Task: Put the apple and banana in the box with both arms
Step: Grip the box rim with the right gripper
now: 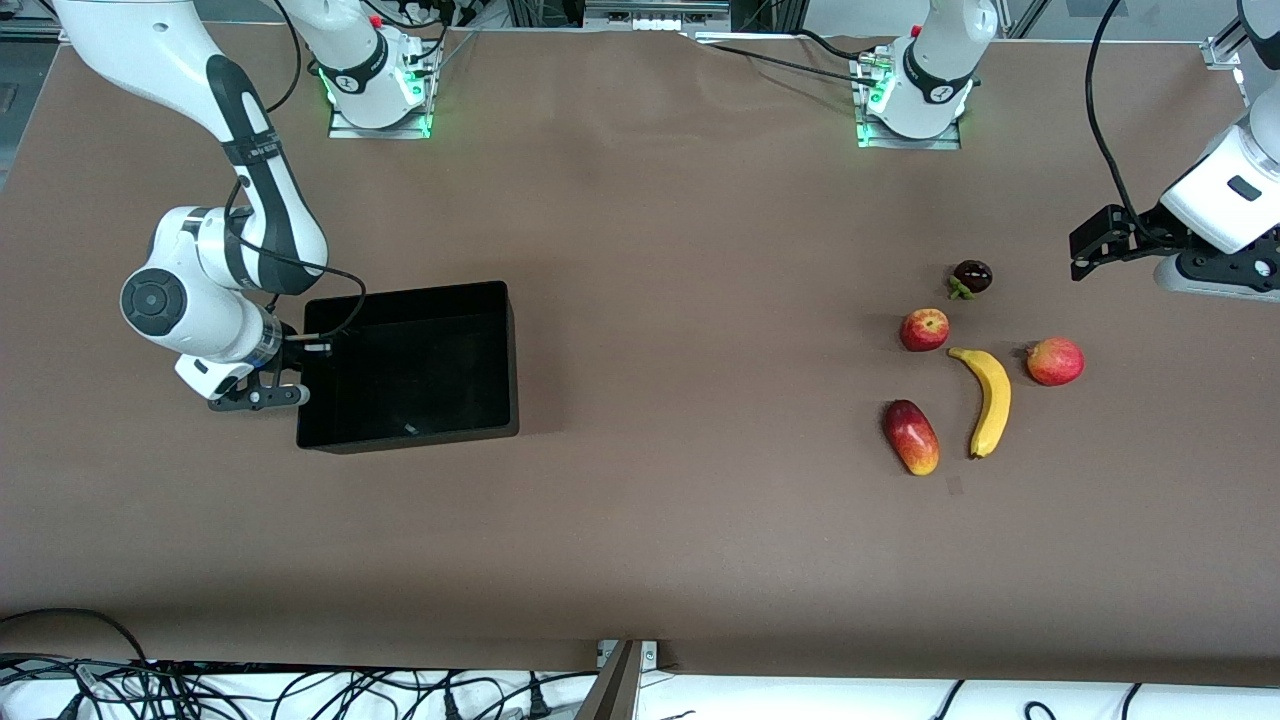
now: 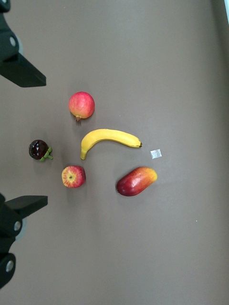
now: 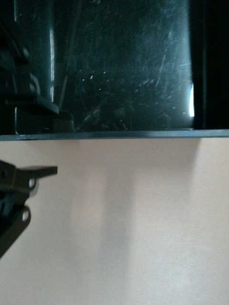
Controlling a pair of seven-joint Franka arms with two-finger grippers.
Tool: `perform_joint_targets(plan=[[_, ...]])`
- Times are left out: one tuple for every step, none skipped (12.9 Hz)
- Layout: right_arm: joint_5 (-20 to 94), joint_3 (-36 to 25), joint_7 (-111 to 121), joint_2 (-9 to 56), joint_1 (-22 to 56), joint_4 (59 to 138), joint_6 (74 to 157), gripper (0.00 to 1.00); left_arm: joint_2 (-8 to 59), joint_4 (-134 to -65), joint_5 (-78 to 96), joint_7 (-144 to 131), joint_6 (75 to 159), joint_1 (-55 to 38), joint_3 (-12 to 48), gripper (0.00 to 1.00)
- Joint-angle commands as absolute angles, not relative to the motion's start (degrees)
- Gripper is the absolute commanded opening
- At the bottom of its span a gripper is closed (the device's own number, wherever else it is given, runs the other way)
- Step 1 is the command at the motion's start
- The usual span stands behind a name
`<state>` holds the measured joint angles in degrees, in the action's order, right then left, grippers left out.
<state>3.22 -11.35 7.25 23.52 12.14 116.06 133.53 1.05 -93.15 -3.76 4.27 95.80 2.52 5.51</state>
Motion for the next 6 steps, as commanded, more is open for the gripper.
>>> perform_joint_targets(plan=[[5.4,-11.2,7.5,23.0,12.2,114.9,133.2,0.00,0.1,-93.3,-5.1,4.0,95.1,2.5,5.7,1.00],[5.8,-11.2,7.6,22.9,12.3,114.5,132.8,0.00,0.1,-93.3,-5.1,4.0,95.1,2.5,5.7,1.00],[5.8,-11.2,7.6,22.9,12.4,113.1,131.2,0.00,0.1,-93.3,-5.1,4.0,95.1,2.5,5.7,1.00],[6.1,-11.2,7.4,22.9,12.7,110.9,128.3,0.00,0.1,-93.3,-5.1,4.0,95.1,2.5,5.7,1.00],[6.1,-11.1,6.5,22.9,13.1,108.6,125.5,0.00,0.1,-93.3,-5.1,4.0,95.1,2.5,5.7,1.00],[6.1,-11.0,5.7,22.9,13.3,106.5,123.3,0.00,0.1,-93.3,-5.1,4.0,95.1,2.4,5.7,1.00]])
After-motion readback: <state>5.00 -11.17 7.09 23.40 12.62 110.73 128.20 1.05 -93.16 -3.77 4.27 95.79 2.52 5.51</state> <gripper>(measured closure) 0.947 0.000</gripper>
